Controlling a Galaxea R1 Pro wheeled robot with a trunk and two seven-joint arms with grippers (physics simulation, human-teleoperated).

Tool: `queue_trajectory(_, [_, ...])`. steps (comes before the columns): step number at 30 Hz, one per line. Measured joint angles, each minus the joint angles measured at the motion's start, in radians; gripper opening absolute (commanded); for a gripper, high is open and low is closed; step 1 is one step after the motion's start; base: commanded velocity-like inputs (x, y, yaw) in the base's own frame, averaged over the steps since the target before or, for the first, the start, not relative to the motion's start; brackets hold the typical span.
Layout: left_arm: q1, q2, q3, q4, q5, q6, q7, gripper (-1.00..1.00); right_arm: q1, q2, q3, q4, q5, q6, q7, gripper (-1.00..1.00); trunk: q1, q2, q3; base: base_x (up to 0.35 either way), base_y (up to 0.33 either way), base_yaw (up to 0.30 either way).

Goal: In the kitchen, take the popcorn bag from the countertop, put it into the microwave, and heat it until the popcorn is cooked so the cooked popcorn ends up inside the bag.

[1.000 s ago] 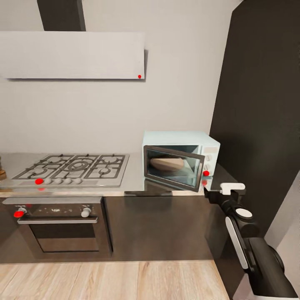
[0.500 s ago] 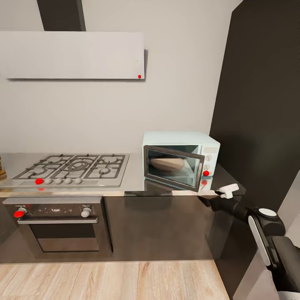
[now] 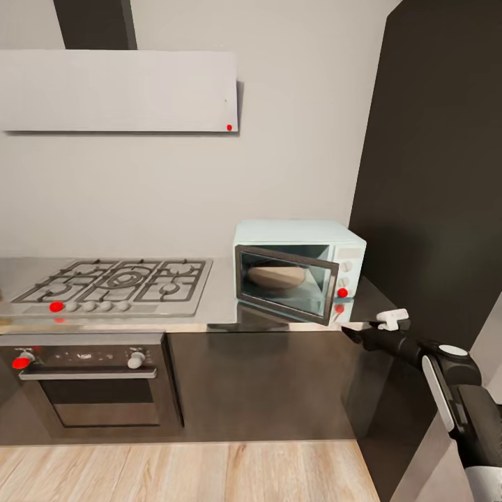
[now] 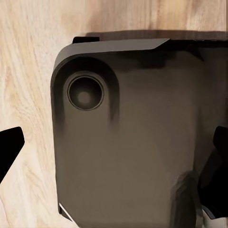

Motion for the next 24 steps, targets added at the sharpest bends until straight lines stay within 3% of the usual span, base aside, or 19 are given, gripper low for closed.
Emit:
queue_trajectory(8, [0.0, 0.006, 0.002, 0.0, 0.0, 0.0, 0.0, 1.0, -0.001, 0.001, 0.001, 0.006, -0.004, -0.008, 0.001, 1.0, 0.0, 0.0, 0.0, 0.131, -0.001, 0.0])
queue_trajectory(24, [0.002, 0.004, 0.002, 0.0, 0.0, 0.0, 0.001, 1.0, 0.0, 0.009, 0.015, -0.003, -0.006, -0.008, 0.004, 1.0, 0.0, 0.0, 0.0, 0.035, 0.0, 0.0])
